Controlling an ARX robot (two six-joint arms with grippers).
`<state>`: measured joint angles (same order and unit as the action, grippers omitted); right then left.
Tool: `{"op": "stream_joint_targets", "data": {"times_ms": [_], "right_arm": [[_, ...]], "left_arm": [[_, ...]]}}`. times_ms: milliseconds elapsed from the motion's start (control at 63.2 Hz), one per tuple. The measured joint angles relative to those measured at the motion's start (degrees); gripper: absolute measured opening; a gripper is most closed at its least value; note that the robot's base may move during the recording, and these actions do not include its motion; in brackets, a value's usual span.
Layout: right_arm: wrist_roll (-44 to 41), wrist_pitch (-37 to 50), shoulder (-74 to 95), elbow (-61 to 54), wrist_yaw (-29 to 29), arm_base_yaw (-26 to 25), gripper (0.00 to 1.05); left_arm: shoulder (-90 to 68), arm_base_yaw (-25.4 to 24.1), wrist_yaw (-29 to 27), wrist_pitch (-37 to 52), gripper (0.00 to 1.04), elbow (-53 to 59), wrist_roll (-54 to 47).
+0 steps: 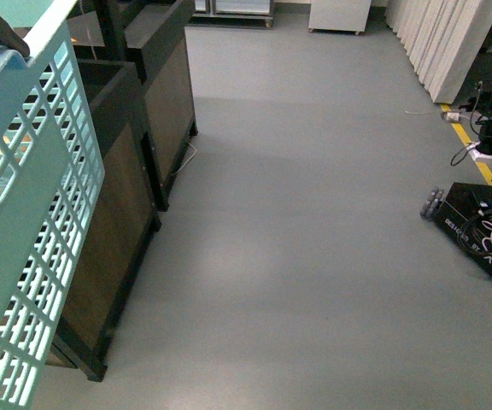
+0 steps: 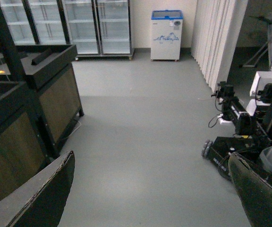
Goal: Pick mango and avocado into basket
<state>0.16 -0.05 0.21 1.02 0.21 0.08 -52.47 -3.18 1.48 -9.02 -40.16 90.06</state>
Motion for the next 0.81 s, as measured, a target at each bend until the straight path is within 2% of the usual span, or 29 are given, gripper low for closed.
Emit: {"op": "stream_joint_targets", "data": {"times_ms": [807], "right_arm": [[0.0,0.0,0.0,0.0,-0.2,0.0,0.96]], "left_arm": [[0.0,-0.1,0.0,0.0,0.13,-0.1,-0.2]]}}
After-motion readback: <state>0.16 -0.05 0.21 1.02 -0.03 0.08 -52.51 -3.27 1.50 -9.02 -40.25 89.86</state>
